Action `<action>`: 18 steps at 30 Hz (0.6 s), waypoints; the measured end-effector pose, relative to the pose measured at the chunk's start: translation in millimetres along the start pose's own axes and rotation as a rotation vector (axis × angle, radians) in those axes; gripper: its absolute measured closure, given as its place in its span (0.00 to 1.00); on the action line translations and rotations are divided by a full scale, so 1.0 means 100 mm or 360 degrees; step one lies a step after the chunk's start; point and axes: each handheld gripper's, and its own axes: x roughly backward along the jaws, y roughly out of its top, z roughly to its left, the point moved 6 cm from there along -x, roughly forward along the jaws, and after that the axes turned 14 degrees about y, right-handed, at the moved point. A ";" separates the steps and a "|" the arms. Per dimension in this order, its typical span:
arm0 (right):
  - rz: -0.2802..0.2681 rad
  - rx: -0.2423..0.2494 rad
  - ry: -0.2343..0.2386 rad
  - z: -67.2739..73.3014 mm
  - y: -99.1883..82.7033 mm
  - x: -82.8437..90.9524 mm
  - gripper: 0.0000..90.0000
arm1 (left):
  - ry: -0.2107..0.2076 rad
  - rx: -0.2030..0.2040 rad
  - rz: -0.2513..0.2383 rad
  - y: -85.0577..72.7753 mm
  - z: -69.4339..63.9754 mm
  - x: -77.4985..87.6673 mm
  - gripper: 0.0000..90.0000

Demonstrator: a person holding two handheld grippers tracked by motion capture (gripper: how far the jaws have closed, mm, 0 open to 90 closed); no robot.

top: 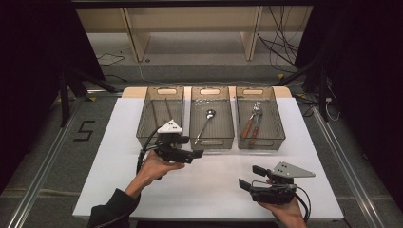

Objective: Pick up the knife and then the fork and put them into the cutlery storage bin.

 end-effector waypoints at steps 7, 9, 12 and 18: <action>0.0005 -0.0002 0.0000 0.00 0.00 -0.01 0.28 | 0.0009 0.0060 -0.0045 -0.23 0.06 0.20 0.21; 0.0005 0.0004 0.0001 0.01 0.00 -0.01 0.28 | 0.0009 0.0064 -0.0051 -0.30 0.07 0.23 0.20; 0.0005 0.0003 0.0001 0.01 0.00 -0.01 0.28 | 0.0025 0.0035 -0.0039 -0.40 0.08 0.27 0.18; 0.0006 0.0007 -0.0003 0.01 -0.01 -0.01 0.28 | 0.0045 0.0091 -0.0094 -0.52 0.14 0.42 0.18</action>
